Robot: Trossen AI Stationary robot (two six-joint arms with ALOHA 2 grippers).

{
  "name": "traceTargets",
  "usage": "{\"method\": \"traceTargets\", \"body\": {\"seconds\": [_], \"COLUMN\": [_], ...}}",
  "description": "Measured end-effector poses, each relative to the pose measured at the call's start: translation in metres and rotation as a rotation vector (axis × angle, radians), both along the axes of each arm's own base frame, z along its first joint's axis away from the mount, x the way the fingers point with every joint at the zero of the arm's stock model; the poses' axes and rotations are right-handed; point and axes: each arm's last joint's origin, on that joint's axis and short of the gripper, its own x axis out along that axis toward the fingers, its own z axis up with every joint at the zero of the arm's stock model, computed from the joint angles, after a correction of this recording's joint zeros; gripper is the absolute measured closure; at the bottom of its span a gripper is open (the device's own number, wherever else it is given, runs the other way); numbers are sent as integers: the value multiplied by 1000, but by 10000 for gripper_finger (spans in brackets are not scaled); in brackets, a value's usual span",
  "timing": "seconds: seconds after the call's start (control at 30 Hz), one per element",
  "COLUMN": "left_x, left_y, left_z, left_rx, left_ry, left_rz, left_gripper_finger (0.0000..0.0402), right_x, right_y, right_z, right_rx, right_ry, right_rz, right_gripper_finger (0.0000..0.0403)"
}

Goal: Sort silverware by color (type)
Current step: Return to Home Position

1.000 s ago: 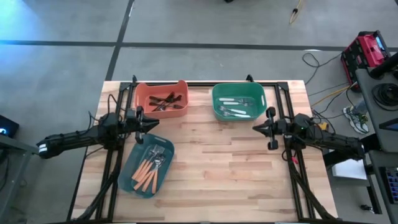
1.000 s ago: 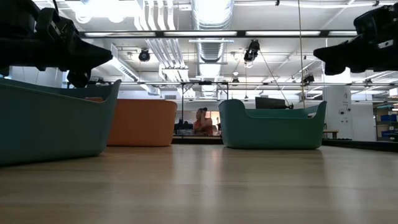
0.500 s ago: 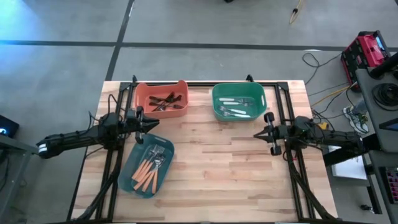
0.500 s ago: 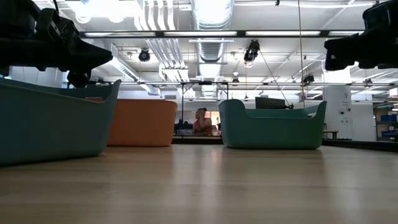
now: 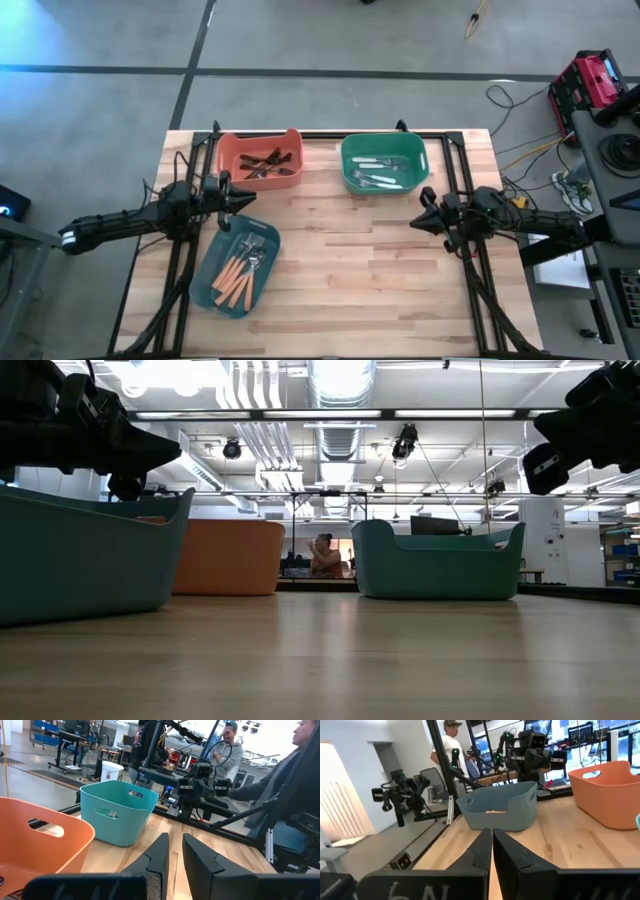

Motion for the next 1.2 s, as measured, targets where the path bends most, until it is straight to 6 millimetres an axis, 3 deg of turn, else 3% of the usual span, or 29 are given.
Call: {"method": "traceTargets", "body": {"seconds": [1.2], "left_x": [0], "left_y": [0], "left_z": [0], "left_rx": [0], "left_ry": [0], "left_rz": [0], "left_gripper_finger": [365], "right_x": [0], "right_y": [0], "right_z": [0], "right_rx": [-18], "right_ry": [-8], "right_rz": [-3], "right_gripper_finger": [394]}}
